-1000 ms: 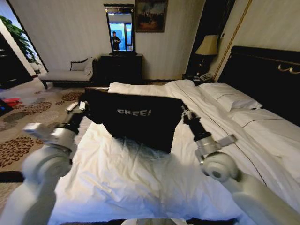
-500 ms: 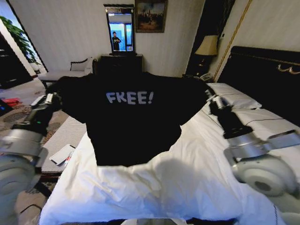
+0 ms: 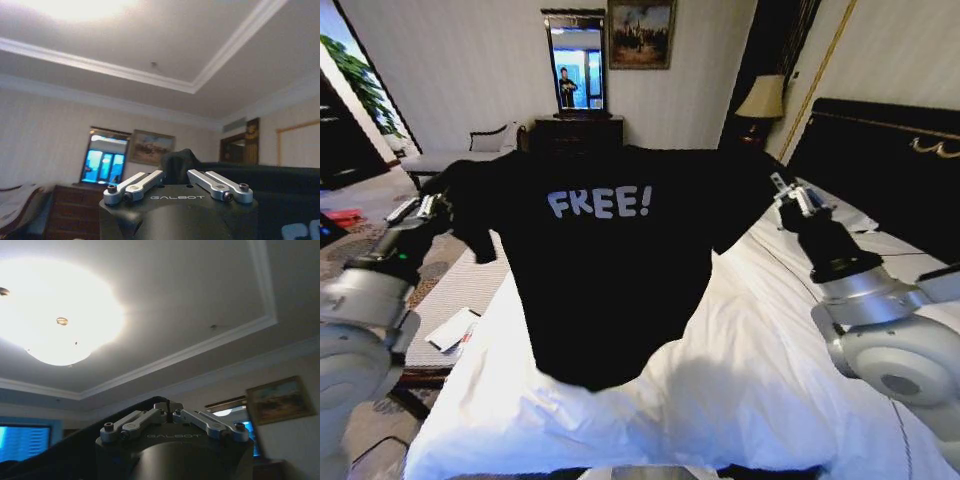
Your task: Fold the clothes on the bed.
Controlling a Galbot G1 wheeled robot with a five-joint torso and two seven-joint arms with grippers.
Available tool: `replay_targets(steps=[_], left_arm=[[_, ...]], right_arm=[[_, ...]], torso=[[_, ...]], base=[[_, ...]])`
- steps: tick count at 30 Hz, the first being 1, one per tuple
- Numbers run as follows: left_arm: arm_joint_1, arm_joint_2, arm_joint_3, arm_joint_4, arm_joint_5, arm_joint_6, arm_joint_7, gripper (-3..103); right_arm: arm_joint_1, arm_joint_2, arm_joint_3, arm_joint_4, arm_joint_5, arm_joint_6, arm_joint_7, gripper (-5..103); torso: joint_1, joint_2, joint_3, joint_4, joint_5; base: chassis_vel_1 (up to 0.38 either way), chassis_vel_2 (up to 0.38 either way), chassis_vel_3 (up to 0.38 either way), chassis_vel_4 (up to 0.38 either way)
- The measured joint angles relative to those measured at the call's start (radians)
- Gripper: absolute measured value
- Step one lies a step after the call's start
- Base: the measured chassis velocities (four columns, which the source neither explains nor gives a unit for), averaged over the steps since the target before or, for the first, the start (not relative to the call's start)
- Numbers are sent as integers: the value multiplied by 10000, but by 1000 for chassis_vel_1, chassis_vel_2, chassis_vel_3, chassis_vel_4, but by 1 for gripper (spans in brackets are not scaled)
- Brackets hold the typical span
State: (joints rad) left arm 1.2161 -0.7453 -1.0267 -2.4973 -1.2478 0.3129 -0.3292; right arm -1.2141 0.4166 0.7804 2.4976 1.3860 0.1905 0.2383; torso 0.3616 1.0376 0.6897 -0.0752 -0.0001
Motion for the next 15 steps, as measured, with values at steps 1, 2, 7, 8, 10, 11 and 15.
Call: replay_targets(steps=[1,2,7,8,10,11,15], left_arm=[[0,0,0,0,0,0,0,2],[-64,98,53,-1,2,-13,12,2],[-412,755,209,-9,-289,-79,132,2],[-436,814,180,-10,-544,-79,160,2],[-437,823,154,-11,-823,-79,177,2],[-431,816,145,-12,-1021,-79,190,2],[-366,622,145,-13,-2404,89,190,2]], right_arm=[[0,0,0,0,0,0,0,0],[185,-86,-87,4,107,-32,-61,0],[806,-600,-363,7,532,-187,-721,0],[833,-675,-370,8,585,-216,-875,0],[832,-725,-368,10,659,-259,-1096,0],[810,-738,-360,10,701,-286,-1248,0],[511,-717,-309,12,762,-352,-1834,0]], torso=[[0,0,0,0,0],[0,0,0,0,0],[0,-1,0,-5,3],[1,0,0,-4,2],[0,0,0,-3,2],[0,0,0,-2,0],[0,-1,0,-2,0]], base=[[0,0,0,0],[0,0,0,0],[0,0,0,0],[0,0,0,0],[0,0,0,0],[0,0,0,0],[0,0,0,0]])
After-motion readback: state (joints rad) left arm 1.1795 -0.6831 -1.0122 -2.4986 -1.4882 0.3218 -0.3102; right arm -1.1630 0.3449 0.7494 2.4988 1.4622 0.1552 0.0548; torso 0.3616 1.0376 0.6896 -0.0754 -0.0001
